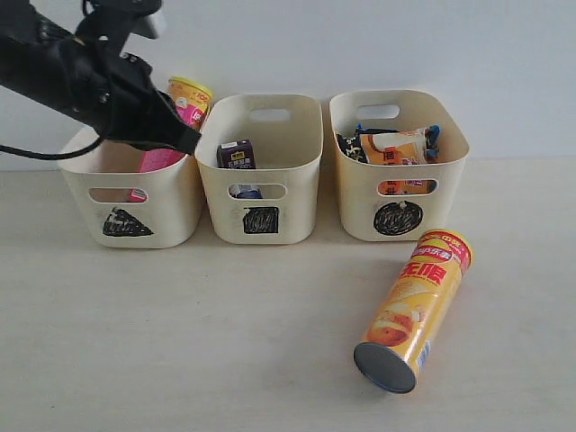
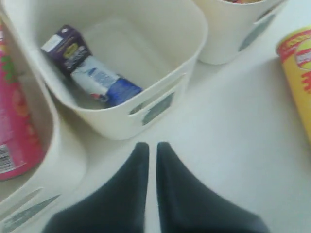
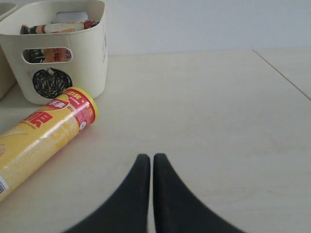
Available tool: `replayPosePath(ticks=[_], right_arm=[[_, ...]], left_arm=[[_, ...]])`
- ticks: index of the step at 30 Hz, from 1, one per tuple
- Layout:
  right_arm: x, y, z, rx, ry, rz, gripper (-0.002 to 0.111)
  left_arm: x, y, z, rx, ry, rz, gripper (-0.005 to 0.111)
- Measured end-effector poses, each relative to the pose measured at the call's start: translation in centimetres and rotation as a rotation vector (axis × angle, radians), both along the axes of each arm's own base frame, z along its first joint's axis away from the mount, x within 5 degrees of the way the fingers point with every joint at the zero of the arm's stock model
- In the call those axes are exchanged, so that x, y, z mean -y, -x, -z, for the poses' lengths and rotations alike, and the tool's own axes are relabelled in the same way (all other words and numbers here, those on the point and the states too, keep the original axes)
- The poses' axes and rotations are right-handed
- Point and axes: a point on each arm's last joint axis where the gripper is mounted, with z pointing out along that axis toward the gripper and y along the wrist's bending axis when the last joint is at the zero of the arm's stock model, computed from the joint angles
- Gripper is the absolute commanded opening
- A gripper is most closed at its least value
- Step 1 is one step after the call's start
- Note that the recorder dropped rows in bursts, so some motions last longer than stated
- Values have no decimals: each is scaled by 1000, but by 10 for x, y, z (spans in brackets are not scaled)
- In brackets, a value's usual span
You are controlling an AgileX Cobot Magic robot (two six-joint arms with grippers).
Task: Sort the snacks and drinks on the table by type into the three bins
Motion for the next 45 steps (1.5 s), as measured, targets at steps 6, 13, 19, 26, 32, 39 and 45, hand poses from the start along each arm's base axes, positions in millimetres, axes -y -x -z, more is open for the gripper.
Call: replayPosePath(ticks=[6,13,19,26,32,39,45], right_arm=[[0,0,0,0,0,0,0],[0,0,0,0,0,0,0],[0,0,0,0,0,0,0],[0,0,0,0,0,0,0],[0,0,0,0,0,0,0],[0,0,0,0,0,0,0],[0,0,0,0,0,0,0]], left_arm=[[50,27,-1,6,7,151,4],[91,56,-2,21,30,242,4],[124,70,9,-15,-16,308,4],[170,69,28,-87,-163,312,4],[205,66,40,-117,-193,332,6],[230,63,59,-163,-239,356,63],[237,57,79,-191,-266,357,109]])
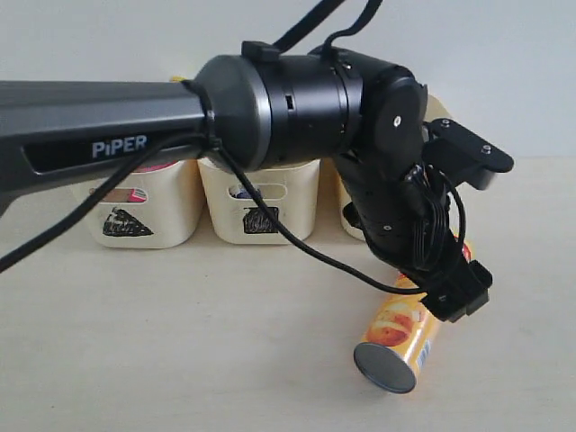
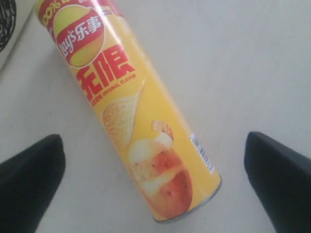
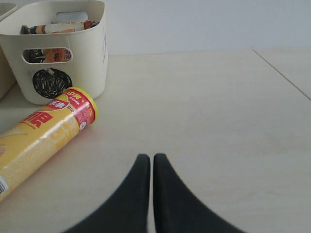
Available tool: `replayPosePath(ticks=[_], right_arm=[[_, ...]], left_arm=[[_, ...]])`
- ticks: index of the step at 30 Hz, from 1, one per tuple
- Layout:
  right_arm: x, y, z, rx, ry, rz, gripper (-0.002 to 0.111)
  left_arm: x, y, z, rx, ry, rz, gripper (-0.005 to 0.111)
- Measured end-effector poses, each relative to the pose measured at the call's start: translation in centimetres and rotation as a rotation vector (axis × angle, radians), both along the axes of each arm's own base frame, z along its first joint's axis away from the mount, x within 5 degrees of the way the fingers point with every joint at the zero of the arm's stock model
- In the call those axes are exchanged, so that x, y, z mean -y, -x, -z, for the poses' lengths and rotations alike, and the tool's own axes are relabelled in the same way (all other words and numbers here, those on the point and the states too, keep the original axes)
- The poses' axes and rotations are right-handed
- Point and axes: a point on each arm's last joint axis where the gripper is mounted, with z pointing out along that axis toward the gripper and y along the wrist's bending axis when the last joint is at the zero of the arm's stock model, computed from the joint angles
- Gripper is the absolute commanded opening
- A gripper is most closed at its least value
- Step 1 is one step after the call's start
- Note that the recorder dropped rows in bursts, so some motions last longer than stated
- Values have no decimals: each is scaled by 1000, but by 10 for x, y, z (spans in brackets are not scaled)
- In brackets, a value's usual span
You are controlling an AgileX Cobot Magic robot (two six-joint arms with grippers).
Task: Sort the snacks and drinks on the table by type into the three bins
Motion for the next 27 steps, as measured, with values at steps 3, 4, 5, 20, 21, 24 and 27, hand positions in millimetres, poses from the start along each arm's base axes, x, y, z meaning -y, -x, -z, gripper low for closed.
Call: replayPosePath(ticks=[3,4,5,20,21,24,27], right_arm=[[0,0,0,0,0,0,0],[0,0,0,0,0,0,0],[0,0,0,0,0,0,0],[0,0,0,0,0,0,0],[0,0,0,0,0,0,0],[0,0,0,0,0,0,0],[0,0,0,0,0,0,0]], left_arm=[[4,-3,7,8,14,-5,108],[5,-4,10,10,21,-11,108],[7,-5,11,17,35,-15,108],[31,-23,55,32,59,-25,97],[32,-24,58,31,58,-25,94],[35,-27,66,31,53,-41,91],[35,-30,75,49,30,-64,91]])
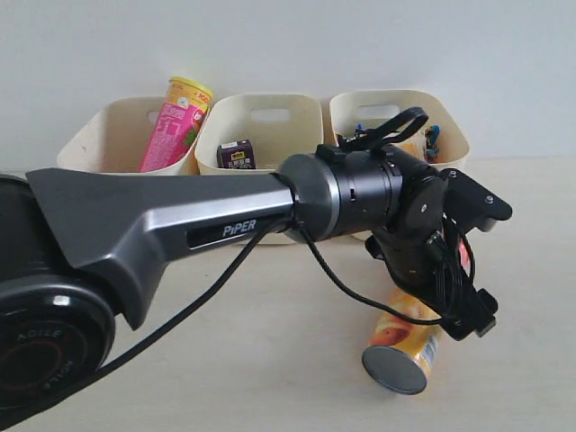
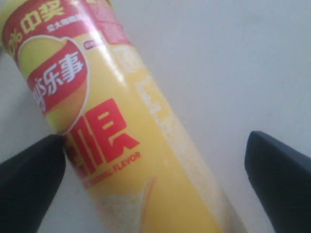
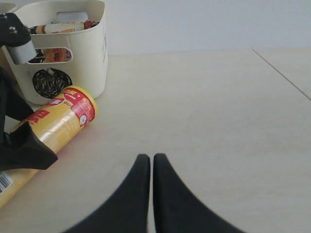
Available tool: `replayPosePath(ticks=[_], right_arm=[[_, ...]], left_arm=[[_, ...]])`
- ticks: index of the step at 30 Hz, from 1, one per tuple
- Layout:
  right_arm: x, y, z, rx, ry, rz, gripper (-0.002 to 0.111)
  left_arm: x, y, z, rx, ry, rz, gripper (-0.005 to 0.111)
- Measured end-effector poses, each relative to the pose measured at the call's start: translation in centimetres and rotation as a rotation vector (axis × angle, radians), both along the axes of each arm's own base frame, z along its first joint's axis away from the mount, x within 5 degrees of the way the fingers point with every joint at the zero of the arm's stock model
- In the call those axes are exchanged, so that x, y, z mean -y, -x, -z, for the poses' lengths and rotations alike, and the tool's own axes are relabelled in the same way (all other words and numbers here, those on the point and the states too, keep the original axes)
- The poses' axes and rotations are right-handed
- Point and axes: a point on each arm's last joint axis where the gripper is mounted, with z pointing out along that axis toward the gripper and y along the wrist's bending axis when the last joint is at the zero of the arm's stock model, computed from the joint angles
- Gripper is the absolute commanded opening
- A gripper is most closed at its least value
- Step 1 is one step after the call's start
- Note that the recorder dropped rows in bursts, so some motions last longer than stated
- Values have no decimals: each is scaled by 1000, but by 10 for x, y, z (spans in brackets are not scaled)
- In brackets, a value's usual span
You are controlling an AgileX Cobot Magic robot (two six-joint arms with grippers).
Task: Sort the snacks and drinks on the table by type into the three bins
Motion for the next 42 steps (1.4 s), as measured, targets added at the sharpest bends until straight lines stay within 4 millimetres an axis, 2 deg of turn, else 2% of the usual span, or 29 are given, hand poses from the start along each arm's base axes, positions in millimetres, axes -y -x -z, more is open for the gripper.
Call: replayPosePath(ticks=[6,9,11,14,18,19,23,27,36,39,42], right_arm=[[0,0,0,0,0,0,0],[0,0,0,0,0,0,0],[0,0,0,0,0,0,0],[0,0,0,0,0,0,0],[0,0,0,0,0,0,0],[0,0,0,0,0,0,0],[0,0,0,0,0,0,0],[0,0,0,0,0,0,0],[0,0,0,0,0,0,0],[0,0,0,0,0,0,0],[0,0,0,0,0,0,0]], left_arm=[[-2,-4,10,10,-27,-28,91],[-3,-6,14,8,-30,-34,85],[-3,-6,16,4,-33,-36,75],[-2,-6,20,1,-32,-40,53],[-2,-7,19,8,-28,-40,8],[-2,-7,19,11,-31,-32,5],[-3,-7,15,21,-45,-4,4],[-5,-5,-11,46,-17,0,4],[-27,9,-110,121,41,18,4],[-35,12,-128,143,38,17,4],[-54,14,-147,147,27,-2,4]])
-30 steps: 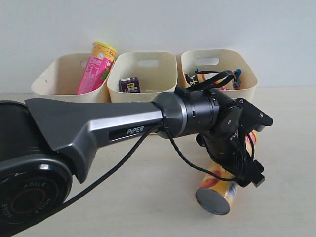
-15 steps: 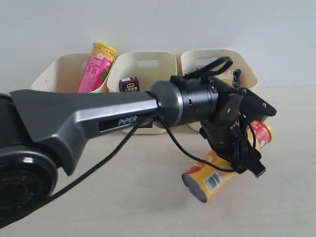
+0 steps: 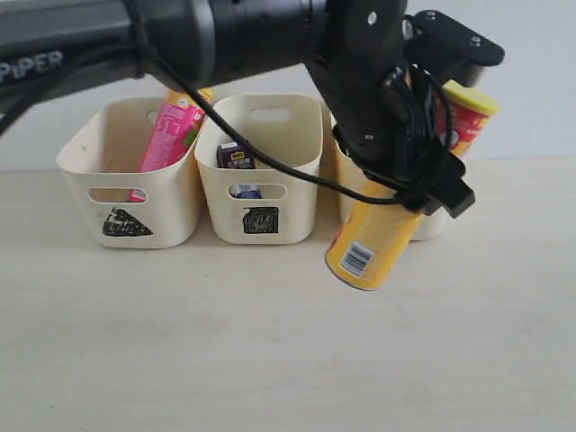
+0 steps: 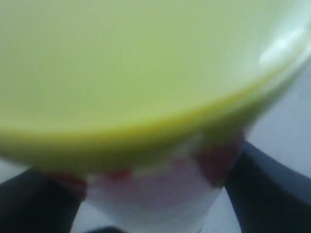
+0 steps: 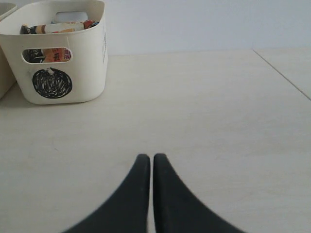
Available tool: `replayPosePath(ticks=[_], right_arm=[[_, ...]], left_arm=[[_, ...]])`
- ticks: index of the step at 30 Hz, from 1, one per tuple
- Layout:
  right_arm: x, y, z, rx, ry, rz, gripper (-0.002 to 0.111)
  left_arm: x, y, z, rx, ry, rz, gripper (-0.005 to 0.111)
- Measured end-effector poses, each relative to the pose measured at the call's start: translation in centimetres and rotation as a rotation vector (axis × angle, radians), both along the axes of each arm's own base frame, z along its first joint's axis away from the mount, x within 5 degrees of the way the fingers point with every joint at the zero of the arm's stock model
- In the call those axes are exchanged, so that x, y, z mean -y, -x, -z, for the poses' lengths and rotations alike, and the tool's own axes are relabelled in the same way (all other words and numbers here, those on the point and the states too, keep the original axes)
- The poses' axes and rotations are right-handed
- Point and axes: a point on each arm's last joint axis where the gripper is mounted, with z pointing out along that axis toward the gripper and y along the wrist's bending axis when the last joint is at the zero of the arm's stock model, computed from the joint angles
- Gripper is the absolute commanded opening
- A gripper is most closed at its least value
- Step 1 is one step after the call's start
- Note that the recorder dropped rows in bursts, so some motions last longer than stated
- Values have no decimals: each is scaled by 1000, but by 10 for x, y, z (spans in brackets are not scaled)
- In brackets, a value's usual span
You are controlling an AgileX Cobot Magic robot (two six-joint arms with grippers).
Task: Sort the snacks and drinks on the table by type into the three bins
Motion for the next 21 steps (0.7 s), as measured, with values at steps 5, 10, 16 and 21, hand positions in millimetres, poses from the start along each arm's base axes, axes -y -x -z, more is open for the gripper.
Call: replayPosePath(ticks=[5,10,16,21], right_arm=[[0,0,0,0,0,0,0],[0,0,0,0,0,0,0],[0,0,0,0,0,0,0],[0,0,0,0,0,0,0]], left_arm=[[-56,-1,-42,19,10,-76,4],[-116,-2,-88,83,68,-179,4],[-171,-26,-102,112,84,-329,4],[-212,-51,-104,146,100,-448,4]])
